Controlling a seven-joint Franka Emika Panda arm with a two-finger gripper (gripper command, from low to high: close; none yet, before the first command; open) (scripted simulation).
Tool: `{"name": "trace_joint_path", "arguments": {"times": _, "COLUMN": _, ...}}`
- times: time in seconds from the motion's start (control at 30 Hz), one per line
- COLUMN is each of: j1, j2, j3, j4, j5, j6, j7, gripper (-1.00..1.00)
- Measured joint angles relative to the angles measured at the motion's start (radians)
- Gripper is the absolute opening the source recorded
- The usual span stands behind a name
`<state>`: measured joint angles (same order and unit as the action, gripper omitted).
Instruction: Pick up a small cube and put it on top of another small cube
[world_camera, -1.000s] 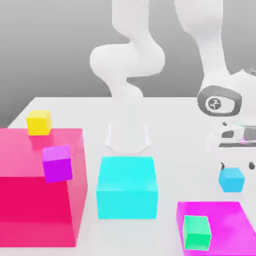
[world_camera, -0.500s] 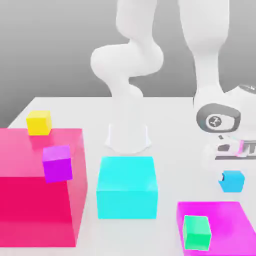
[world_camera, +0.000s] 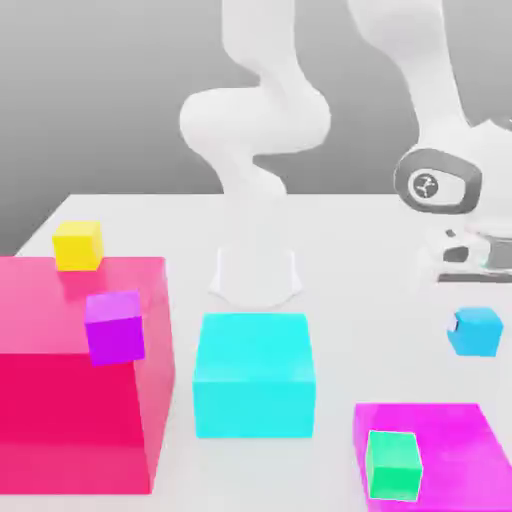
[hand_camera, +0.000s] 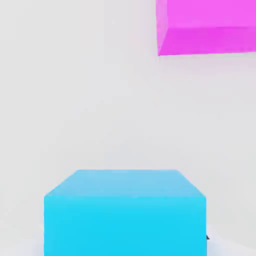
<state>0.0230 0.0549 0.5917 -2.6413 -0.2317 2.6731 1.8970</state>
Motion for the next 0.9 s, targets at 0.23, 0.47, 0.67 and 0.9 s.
{"name": "trace_joint_path", "arguments": {"times": 0.23, "j1": -0.269, "j2": -0.209, "j3": -0.173, "j4": 0.050, "j5": 0.066, "j6": -0.253, "j7": 0.068, "gripper": -1.00}}
{"name": "trace_joint_path", "arguments": {"times": 0.47, "j1": -0.472, "j2": -0.436, "j3": -0.399, "j4": 0.068, "j5": 0.158, "j6": -0.483, "j7": 0.124, "gripper": -1.00}}
{"name": "trace_joint_path", "arguments": {"times": 0.67, "j1": -0.666, "j2": -0.640, "j3": -0.601, "j4": 0.071, "j5": 0.221, "j6": -0.678, "j7": 0.199, "gripper": -1.00}}
{"name": "trace_joint_path", "arguments": {"times": 0.9, "j1": -0.693, "j2": -0.601, "j3": -0.618, "j4": -0.044, "j5": 0.217, "j6": -0.531, "j7": 0.214, "gripper": 1.00}}
